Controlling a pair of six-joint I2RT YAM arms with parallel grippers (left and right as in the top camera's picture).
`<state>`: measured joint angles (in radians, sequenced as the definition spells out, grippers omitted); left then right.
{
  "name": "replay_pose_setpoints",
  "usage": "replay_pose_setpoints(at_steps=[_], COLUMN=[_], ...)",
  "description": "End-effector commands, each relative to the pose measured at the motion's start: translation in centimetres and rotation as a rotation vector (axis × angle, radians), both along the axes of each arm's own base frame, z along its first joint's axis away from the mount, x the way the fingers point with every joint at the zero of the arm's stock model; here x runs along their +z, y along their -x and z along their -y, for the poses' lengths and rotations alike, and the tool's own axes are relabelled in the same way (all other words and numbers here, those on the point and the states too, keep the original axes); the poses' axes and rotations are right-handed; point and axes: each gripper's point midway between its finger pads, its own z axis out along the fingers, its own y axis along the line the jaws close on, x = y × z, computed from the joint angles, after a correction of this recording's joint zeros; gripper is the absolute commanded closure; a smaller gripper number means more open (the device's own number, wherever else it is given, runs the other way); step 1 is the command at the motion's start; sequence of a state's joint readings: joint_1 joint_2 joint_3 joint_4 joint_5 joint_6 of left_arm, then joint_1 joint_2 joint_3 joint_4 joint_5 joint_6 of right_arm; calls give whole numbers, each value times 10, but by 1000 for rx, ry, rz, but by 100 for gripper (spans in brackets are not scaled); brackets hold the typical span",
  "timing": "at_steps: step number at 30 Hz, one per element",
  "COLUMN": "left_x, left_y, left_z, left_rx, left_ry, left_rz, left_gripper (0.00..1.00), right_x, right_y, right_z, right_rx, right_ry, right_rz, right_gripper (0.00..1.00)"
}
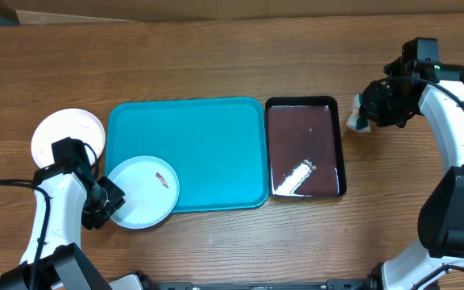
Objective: Clean dirty plates on tray and stack at the side
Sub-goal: 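Slide the gripped white plate to the teal tray center with the left gripper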
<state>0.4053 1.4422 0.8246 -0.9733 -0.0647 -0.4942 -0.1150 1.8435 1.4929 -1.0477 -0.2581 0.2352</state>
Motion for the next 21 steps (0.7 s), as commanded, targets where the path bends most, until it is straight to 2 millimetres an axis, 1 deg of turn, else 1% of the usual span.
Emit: replay_pose_setpoints(at_steps=[1,10,15,21], left_x=[-2,-3,-3,-6], left_y=[3,2,2,3], left_z=[-4,-5,-5,-4], left_rx=[6,5,5,5], left_ry=[-10,-10,-10,-11], left_rz=[-9,-10,-8,-10], left_gripper=[62,66,72,73], right_x=[0,0,0,0], right_y=[0,0,0,0], right_z=[-2,-2,-2,-2], right_rx=[4,4,4,4], right_ry=[-5,-5,-5,-5], right_rz=[1,1,2,2], right_gripper=[96,96,96,96])
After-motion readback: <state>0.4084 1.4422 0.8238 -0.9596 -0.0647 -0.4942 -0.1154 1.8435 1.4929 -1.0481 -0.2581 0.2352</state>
